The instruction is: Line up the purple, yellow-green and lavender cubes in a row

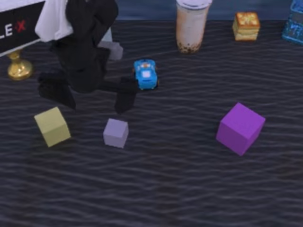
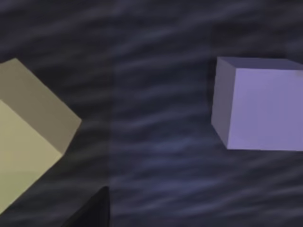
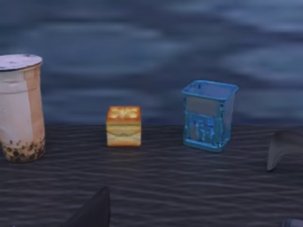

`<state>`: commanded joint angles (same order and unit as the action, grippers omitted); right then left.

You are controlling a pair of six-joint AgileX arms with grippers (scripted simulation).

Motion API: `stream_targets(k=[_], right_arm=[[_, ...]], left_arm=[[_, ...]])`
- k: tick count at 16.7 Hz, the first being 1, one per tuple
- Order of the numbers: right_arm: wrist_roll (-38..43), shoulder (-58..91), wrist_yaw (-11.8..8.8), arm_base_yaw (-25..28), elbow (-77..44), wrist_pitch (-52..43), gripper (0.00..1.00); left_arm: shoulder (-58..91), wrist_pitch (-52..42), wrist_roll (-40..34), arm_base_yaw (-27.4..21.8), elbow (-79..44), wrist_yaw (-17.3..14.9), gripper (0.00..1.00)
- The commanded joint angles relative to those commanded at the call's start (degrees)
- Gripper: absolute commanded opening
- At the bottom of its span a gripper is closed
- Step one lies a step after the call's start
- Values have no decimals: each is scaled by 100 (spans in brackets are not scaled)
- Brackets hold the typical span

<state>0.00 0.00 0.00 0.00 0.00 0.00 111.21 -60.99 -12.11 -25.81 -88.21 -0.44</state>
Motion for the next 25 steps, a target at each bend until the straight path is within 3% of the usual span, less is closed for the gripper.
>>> stream_targets(k=[4, 11, 19, 24, 25], right_arm=[[0, 0, 0, 0, 0, 0, 100], [0, 0, 0, 0, 0, 0, 100], [0, 0, 0, 0, 0, 0, 100], [0, 0, 0, 0, 0, 0, 100], [0, 0, 0, 0, 0, 0, 100]], left_arm=[[941, -430, -105, -208, -827, 25, 100], [1047, -446, -111, -205, -897, 27, 100], [1643, 1114, -100, -221, 39, 25, 100], [1721, 1262, -101, -223, 142, 24, 100], [1721, 1262, -101, -223, 142, 24, 92]])
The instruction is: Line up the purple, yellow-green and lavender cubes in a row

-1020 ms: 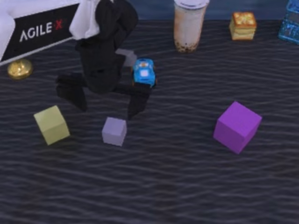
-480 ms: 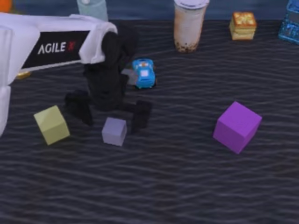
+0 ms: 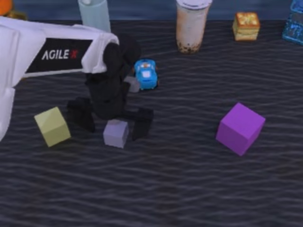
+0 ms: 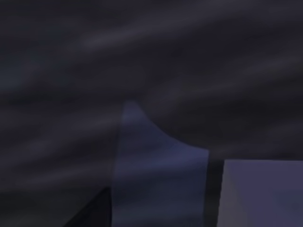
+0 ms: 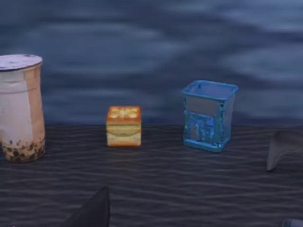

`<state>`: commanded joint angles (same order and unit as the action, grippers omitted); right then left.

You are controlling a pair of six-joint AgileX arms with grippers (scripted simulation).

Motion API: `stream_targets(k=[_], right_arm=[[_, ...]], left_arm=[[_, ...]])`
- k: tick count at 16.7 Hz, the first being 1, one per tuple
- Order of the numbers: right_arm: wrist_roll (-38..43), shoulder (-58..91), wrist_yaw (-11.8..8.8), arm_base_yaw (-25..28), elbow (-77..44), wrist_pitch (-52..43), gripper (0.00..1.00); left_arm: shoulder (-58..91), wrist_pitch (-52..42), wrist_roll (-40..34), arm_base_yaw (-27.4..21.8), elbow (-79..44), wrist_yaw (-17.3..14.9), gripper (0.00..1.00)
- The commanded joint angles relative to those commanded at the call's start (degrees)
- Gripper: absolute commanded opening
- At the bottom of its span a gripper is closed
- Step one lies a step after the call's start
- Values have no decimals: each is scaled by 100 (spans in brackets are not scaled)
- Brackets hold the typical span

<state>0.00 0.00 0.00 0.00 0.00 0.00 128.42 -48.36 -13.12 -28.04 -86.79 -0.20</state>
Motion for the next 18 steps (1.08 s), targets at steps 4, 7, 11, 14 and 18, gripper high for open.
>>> stream_targets(k=[4, 7, 11, 14, 18], right_arm=[[0, 0, 0, 0, 0, 0, 100], [0, 0, 0, 0, 0, 0, 100], [0, 0, 0, 0, 0, 0, 100], [0, 0, 0, 0, 0, 0, 100], [0, 0, 0, 0, 0, 0, 100]], left_arm=[[0, 0, 0, 0, 0, 0, 62], [0, 0, 0, 0, 0, 0, 40], [0, 0, 0, 0, 0, 0, 10], [0, 0, 0, 0, 0, 0, 0], [0, 0, 0, 0, 0, 0, 0]])
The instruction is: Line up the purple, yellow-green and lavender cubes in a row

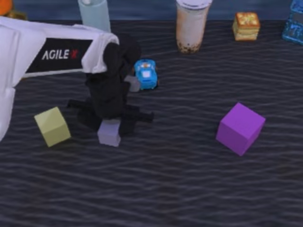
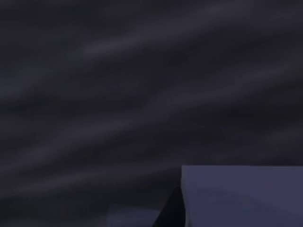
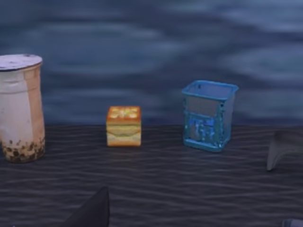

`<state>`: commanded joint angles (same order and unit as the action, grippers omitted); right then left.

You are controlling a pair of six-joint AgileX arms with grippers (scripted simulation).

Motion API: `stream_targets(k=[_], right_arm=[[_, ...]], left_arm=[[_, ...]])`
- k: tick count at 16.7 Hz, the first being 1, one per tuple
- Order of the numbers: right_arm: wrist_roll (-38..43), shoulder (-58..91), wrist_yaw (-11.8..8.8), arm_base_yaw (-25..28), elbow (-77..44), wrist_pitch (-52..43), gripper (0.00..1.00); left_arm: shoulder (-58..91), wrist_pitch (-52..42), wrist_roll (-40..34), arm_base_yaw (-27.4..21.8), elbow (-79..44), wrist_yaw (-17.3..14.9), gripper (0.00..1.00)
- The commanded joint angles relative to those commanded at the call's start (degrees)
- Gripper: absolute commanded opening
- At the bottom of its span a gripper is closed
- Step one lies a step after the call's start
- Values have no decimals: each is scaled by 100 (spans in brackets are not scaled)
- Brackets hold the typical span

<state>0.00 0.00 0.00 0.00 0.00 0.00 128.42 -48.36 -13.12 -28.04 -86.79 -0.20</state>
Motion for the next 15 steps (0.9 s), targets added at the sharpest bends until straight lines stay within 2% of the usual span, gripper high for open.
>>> stream_targets(k=[5, 11, 15], right_arm=[[0, 0, 0, 0, 0, 0, 100], [0, 0, 0, 0, 0, 0, 100], [0, 0, 0, 0, 0, 0, 100]], left_arm=[[-228, -173, 28, 16, -134, 45, 0], [-605, -1258, 13, 102, -799, 51, 0], [-696, -1440, 14, 119, -926, 48, 0]])
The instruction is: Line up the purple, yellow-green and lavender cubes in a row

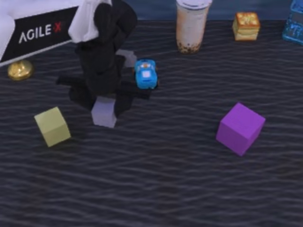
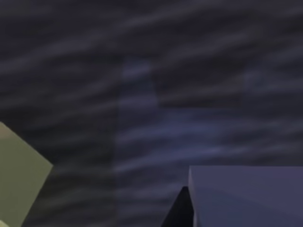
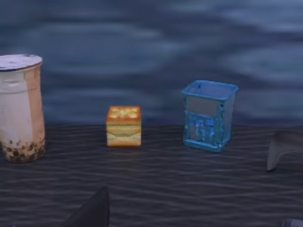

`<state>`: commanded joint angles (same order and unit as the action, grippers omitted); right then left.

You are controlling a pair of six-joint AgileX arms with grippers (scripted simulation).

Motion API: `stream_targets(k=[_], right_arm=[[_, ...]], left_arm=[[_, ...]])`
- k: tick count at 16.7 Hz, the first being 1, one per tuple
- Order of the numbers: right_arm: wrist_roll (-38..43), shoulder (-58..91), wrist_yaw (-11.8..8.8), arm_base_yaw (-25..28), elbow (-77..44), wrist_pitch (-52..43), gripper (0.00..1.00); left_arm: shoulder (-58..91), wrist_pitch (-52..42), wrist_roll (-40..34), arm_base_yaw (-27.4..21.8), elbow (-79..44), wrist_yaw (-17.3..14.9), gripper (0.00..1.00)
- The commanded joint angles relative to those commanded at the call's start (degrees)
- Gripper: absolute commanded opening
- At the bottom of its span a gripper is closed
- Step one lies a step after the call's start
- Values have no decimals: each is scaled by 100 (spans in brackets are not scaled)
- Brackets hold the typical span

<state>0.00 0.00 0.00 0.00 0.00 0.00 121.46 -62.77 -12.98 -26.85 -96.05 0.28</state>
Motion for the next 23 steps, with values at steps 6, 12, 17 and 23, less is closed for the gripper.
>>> stream_targets(k=[6, 12, 17, 23], right_arm=[[0, 0, 0, 0, 0, 0, 100], [0, 0, 0, 0, 0, 0, 100], [0, 0, 0, 0, 0, 0, 100], [0, 0, 0, 0, 0, 0, 100]], left_arm=[[393, -322, -640, -522, -624, 25, 0], [1292, -1215, -2903, -1864, -2329, 65, 0], [1691, -1661, -3991, -2635, -3261, 84, 0], [1677, -1562, -4008, -2646, -3186, 84, 0]])
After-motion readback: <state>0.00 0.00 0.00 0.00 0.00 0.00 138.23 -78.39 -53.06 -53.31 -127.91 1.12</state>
